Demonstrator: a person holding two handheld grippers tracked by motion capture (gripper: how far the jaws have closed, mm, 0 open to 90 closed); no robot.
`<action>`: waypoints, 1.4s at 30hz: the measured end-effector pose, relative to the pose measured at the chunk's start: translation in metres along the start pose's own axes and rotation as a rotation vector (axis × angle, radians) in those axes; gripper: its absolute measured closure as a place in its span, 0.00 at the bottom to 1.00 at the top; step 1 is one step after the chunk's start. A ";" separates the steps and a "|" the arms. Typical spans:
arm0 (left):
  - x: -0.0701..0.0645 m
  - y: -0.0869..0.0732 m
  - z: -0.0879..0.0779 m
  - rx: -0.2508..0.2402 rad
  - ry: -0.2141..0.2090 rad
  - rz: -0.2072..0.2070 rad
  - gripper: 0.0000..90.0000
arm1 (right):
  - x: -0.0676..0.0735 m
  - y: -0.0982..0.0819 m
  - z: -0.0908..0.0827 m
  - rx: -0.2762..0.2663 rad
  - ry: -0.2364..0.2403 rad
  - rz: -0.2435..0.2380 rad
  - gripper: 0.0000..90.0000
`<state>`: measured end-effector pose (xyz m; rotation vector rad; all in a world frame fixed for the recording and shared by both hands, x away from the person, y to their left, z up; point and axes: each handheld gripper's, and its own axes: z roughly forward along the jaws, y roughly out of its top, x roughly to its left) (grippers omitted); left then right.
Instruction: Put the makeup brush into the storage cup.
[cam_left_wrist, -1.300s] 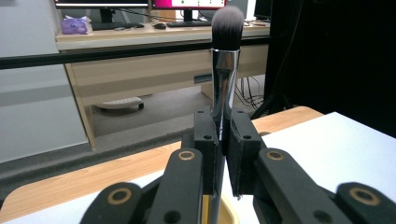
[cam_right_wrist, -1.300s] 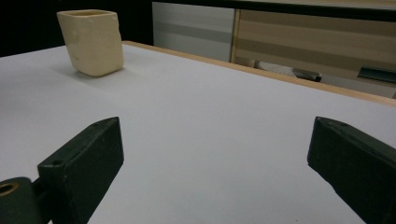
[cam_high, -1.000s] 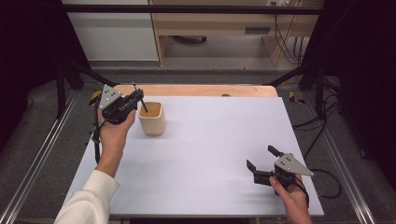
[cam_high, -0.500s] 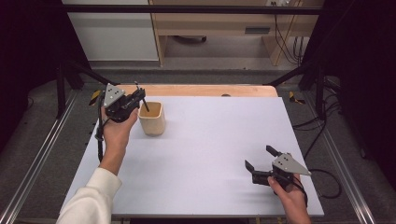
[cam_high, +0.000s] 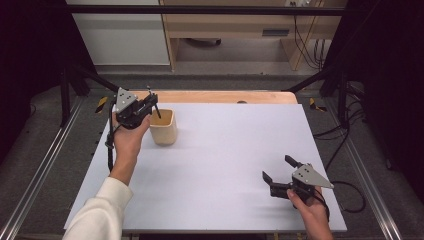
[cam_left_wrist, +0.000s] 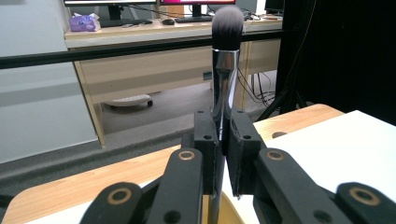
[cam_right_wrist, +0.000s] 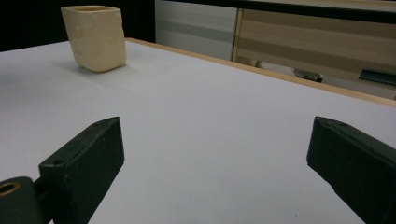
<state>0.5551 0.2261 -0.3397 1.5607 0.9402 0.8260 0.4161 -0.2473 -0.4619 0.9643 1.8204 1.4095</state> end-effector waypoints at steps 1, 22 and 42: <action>0.000 -0.001 0.000 0.004 0.004 -0.006 0.93 | 0.000 0.000 0.000 0.000 -0.001 -0.001 0.05; -0.001 -0.019 0.008 0.036 -0.002 0.002 0.93 | -0.001 0.001 -0.001 -0.011 -0.004 0.007 0.04; -0.001 -0.034 0.011 0.075 0.002 -0.002 0.93 | 0.000 0.001 -0.001 -0.006 -0.001 0.016 0.04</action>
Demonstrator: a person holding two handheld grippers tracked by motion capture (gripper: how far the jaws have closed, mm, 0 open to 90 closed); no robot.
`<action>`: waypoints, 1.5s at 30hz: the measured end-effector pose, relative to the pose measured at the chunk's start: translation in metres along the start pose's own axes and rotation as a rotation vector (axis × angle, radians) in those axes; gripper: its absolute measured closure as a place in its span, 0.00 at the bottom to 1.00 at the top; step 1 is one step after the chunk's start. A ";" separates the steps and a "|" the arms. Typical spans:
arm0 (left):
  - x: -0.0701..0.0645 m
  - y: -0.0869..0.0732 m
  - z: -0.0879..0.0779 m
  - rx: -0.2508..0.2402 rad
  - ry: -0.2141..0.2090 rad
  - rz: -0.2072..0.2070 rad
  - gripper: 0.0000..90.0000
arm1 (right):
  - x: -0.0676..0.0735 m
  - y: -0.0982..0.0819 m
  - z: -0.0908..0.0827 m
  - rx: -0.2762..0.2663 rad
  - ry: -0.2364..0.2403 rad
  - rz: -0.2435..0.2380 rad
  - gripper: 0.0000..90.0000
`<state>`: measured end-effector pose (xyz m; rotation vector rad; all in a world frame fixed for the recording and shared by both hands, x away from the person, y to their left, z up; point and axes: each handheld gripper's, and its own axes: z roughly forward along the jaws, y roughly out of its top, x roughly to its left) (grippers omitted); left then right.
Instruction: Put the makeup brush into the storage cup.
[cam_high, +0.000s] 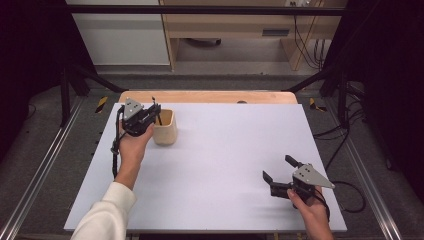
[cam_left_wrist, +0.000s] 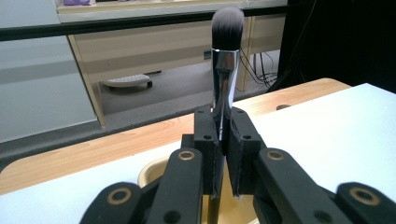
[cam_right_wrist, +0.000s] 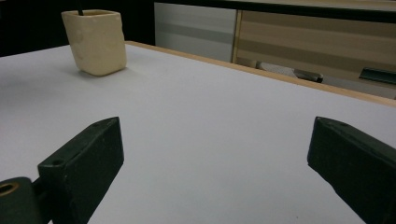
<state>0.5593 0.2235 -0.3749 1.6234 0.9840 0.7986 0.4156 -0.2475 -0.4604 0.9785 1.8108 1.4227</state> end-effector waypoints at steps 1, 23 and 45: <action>0.000 0.000 0.000 0.001 -0.001 0.002 0.93 | 0.000 0.000 0.000 0.001 0.000 0.000 0.04; -0.002 0.001 -0.017 -0.054 0.018 0.047 0.42 | 0.000 0.000 0.001 0.003 0.001 0.002 0.04; -0.003 0.007 -0.029 -0.046 0.006 0.043 0.10 | -0.001 0.000 0.001 0.007 -0.009 0.010 0.04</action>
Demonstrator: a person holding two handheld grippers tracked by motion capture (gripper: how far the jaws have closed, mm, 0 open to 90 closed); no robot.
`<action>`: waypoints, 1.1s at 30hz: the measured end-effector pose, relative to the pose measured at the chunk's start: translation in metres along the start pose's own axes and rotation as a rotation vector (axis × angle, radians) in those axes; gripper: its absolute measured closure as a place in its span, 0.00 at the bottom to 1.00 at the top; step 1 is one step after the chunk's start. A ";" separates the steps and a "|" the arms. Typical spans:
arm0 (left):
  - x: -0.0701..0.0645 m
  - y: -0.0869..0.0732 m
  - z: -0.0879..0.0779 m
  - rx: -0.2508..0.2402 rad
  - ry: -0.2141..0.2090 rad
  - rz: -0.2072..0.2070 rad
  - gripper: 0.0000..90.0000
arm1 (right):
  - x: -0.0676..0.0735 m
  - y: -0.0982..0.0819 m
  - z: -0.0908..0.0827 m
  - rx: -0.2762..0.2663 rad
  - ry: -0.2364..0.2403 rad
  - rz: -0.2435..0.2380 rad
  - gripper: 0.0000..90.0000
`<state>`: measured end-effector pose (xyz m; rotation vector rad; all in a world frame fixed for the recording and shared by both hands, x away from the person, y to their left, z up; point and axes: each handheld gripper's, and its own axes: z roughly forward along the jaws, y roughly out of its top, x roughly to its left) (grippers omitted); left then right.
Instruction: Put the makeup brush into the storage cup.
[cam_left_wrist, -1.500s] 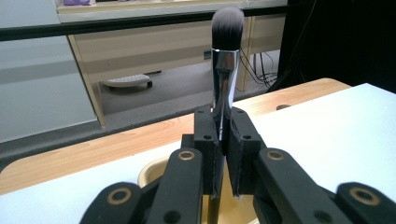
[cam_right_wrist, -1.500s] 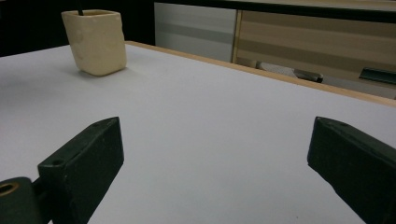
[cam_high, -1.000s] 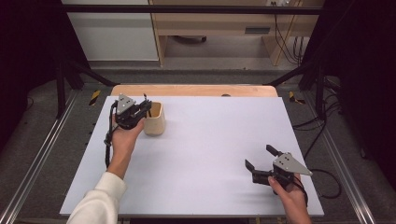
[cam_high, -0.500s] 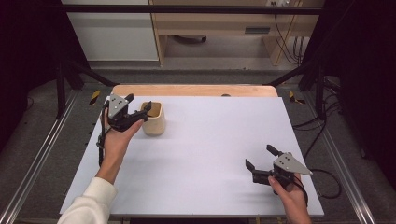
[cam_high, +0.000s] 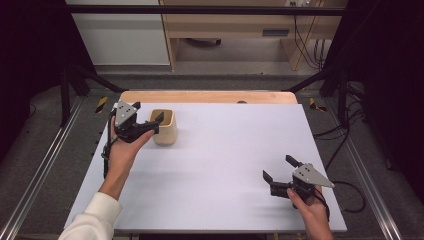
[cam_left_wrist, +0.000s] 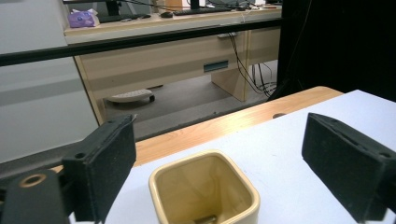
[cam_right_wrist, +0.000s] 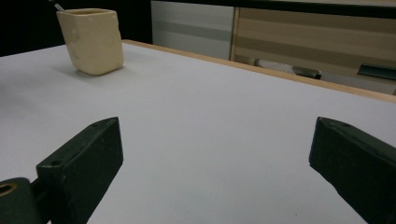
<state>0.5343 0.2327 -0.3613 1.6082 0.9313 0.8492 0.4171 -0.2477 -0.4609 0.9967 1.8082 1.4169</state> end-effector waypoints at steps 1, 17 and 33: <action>0.000 0.000 0.001 -0.008 -0.015 0.001 0.10 | 0.000 0.000 0.000 0.000 0.000 0.000 0.04; -0.008 -0.001 -0.005 -0.022 -0.059 0.022 0.03 | -0.001 0.000 0.000 0.000 -0.006 0.002 0.03; -0.019 -0.009 -0.018 -0.030 -0.093 0.032 0.03 | 0.000 0.000 0.001 0.001 -0.010 -0.002 0.03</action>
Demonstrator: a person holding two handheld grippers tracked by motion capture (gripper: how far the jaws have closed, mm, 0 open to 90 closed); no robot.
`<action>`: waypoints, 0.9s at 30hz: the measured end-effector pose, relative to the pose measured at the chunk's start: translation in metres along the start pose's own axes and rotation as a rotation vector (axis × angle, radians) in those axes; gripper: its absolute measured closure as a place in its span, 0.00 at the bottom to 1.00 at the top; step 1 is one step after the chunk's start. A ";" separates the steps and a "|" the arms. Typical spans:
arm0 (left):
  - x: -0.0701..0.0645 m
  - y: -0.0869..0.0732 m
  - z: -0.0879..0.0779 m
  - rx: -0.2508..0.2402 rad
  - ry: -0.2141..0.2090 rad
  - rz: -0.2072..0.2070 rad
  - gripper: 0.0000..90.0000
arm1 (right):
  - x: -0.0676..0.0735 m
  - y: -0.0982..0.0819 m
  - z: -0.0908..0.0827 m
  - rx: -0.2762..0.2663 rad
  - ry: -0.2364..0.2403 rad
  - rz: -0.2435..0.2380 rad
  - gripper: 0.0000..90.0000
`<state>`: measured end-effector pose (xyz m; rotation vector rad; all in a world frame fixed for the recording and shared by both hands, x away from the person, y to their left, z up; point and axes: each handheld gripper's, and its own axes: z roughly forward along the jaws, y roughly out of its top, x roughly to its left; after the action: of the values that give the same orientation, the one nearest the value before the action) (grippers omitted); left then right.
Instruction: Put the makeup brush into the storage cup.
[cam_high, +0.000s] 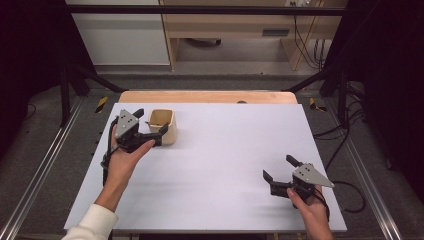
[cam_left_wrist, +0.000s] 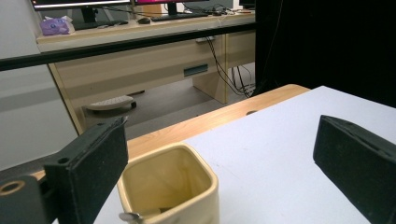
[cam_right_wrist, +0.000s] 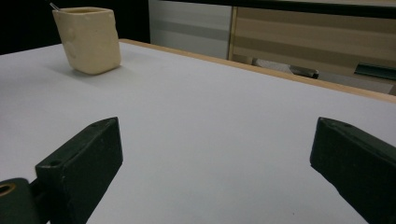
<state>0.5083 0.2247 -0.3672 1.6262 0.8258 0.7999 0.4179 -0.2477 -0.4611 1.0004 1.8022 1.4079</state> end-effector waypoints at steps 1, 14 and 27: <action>-0.001 -0.001 -0.001 -0.003 -0.002 -0.003 0.03 | 0.000 0.000 0.001 0.003 0.001 -0.002 0.03; -0.012 -0.005 -0.011 -0.023 -0.046 0.004 0.03 | 0.000 0.000 0.001 0.005 -0.005 0.002 0.03; -0.026 -0.011 -0.014 -0.033 -0.126 0.024 0.03 | 0.000 0.000 0.000 0.004 -0.010 0.005 0.03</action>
<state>0.4814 0.2116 -0.3776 1.6425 0.7013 0.7166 0.4184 -0.2474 -0.4608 1.0122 1.7975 1.4005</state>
